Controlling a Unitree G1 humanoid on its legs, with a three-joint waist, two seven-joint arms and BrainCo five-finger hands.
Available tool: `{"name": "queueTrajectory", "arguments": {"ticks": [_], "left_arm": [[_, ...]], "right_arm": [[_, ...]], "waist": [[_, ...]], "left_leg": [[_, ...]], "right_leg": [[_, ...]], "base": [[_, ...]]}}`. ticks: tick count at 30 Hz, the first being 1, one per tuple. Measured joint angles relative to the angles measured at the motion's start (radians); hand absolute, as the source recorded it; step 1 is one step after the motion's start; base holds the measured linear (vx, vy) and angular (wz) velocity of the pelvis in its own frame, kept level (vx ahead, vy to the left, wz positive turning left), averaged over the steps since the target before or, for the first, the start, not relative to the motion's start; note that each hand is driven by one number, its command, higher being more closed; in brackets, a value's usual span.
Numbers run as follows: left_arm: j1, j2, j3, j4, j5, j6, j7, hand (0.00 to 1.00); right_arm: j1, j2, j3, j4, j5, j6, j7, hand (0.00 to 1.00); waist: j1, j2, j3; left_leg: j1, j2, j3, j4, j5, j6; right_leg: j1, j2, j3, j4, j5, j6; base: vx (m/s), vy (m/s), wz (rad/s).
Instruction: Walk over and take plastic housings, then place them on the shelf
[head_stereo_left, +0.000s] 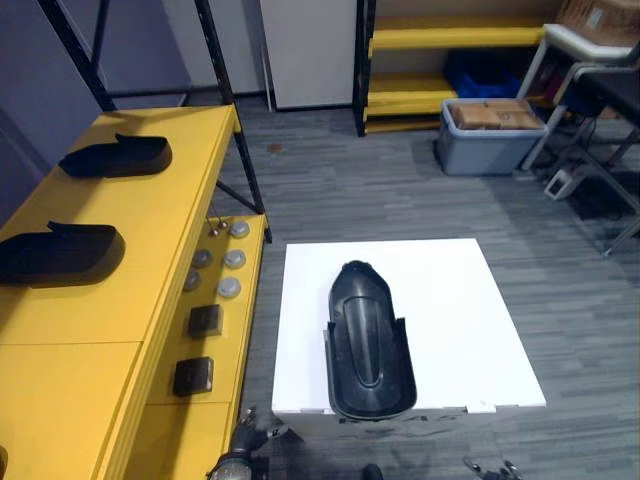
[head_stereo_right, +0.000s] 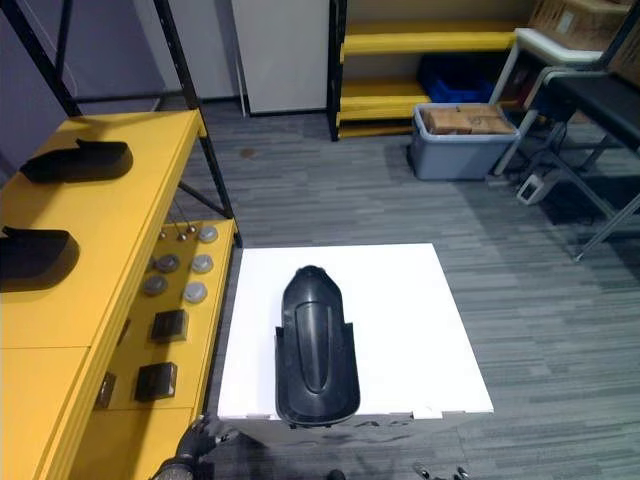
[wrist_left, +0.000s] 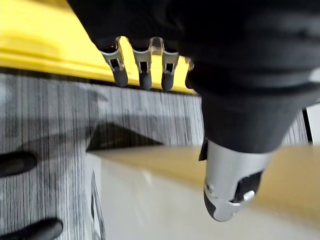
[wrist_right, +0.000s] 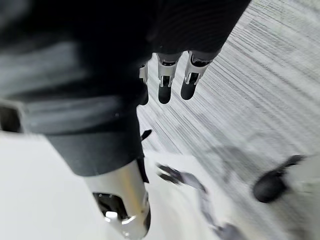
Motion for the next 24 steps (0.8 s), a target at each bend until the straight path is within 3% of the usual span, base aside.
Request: {"name": "queueTrajectory", "arguments": {"ticks": [3,6,9,12,17,21,24], "left_arm": [[0.042,0.009,0.016,-0.03,0.0,0.0,-0.003,0.0],[0.07,0.012,0.016,-0.041,0.0,0.0,-0.016,0.0],[0.075,0.006,0.013,-0.041,-0.001,-0.001,-0.027,0.0],[0.074,-0.006,0.005,-0.035,-0.003,-0.004,-0.032,0.0],[0.073,0.001,-0.047,-0.028,-0.003,-0.012,-0.06,0.0],[0.069,0.006,-0.078,-0.015,-0.002,-0.018,-0.069,0.0],[0.065,0.008,-0.088,-0.007,-0.002,-0.021,-0.069,0.0]], "right_arm": [[0.034,-0.02,-0.046,-0.254,0.001,0.009,-0.024,0.0],[0.055,-0.095,-0.056,-0.572,-0.01,0.009,-0.045,0.0],[0.042,-0.141,-0.054,-0.728,-0.021,-0.001,-0.047,0.0],[-0.025,-0.162,-0.025,-0.807,-0.011,-0.034,-0.037,0.0],[-0.052,-0.204,0.229,-0.939,0.009,-0.084,0.053,0.0],[-0.065,-0.221,0.409,-0.94,-0.001,-0.096,0.126,0.0],[-0.065,-0.219,0.474,-0.923,-0.025,-0.095,0.16,0.0]], "waist": [[-0.004,-0.007,-0.006],[-0.015,-0.015,-0.023],[-0.015,-0.018,-0.035],[-0.019,-0.022,-0.038],[-0.022,-0.028,-0.041],[-0.013,-0.037,-0.045],[0.003,-0.037,-0.045]], "left_leg": [[-0.005,-0.007,0.004,-0.008,0.003,0.006],[-0.004,-0.003,0.002,-0.01,0.003,0.006],[0.006,0.005,0.002,-0.012,0.004,0.006],[0.012,0.011,0.001,-0.011,0.005,0.004],[0.025,0.012,-0.009,-0.009,0.005,0.003],[0.023,0.008,-0.04,-0.01,0.01,0.003],[0.022,0.005,-0.063,-0.016,0.016,0.004]], "right_leg": [[-0.009,-0.007,0.0,0.001,0.001,0.01],[-0.012,-0.003,-0.002,0.001,0.0,0.012],[-0.008,0.006,-0.002,0.0,0.0,0.012],[-0.003,0.013,-0.002,0.0,0.0,0.012],[0.017,0.013,-0.008,-0.007,0.0,0.011],[0.026,0.007,-0.037,-0.022,0.001,0.011],[0.038,0.003,-0.06,-0.037,0.003,0.008]], "base": [[-0.05,0.067,-0.03],[-0.01,0.015,0.0],[0.03,-0.034,-0.02],[0.0,-0.042,-0.01],[-0.02,-0.005,0.04],[-0.03,-0.011,0.2],[0.01,-0.018,0.25]]}}
